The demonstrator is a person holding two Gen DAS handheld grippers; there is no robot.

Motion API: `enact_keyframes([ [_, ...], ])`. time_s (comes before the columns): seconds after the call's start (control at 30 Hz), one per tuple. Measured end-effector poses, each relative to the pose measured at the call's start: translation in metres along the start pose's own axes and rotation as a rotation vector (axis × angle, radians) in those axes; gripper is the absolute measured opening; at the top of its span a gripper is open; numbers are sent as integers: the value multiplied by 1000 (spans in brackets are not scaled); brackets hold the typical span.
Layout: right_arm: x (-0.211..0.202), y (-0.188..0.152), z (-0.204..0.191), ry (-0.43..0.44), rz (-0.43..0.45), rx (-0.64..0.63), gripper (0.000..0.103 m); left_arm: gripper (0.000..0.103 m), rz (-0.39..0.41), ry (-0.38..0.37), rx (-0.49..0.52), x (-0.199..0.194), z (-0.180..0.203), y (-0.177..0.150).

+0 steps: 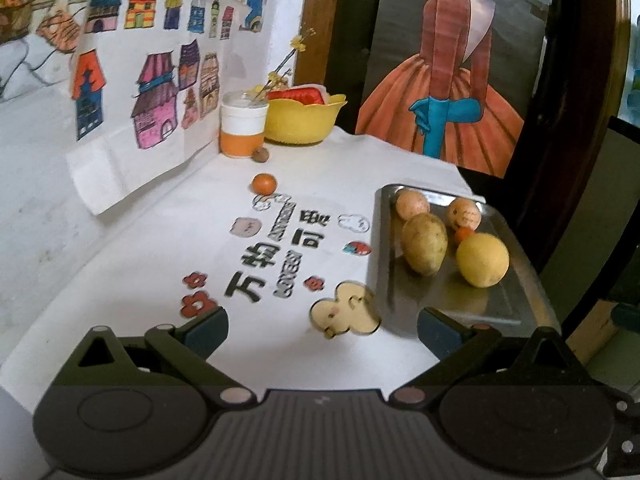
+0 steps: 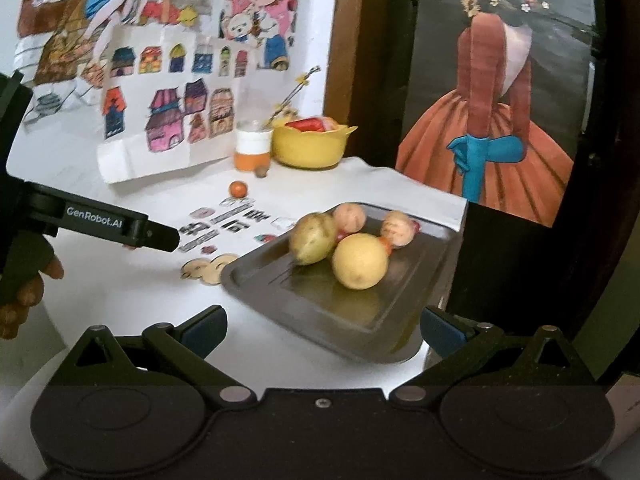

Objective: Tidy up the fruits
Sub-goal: 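Withdraw both tools from the tray toward the remaining loose fruits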

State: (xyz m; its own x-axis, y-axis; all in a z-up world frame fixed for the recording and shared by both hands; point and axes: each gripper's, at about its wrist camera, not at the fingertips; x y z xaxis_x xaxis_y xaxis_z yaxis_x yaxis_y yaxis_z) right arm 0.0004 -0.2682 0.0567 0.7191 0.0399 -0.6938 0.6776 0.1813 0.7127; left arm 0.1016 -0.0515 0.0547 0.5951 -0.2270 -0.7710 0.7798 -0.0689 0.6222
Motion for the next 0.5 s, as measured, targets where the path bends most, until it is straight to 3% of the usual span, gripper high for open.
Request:
enact_keyframes([
  [0.5,4,-4,-68,112,-82,-134,102,103,-61,48,-19,-6,-42,-31],
])
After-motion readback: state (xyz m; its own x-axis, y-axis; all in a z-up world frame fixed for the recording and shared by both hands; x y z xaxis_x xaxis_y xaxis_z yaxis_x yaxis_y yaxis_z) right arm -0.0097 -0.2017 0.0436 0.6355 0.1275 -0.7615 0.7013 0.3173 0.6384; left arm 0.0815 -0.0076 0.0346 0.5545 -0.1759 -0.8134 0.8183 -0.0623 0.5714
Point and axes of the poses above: each gripper's, at about its wrist camera, not at the fingertips, and x roughly the way its jaws point, z to its right, y to its top, and after that the axes turned 13 degrees about -z, right-handed
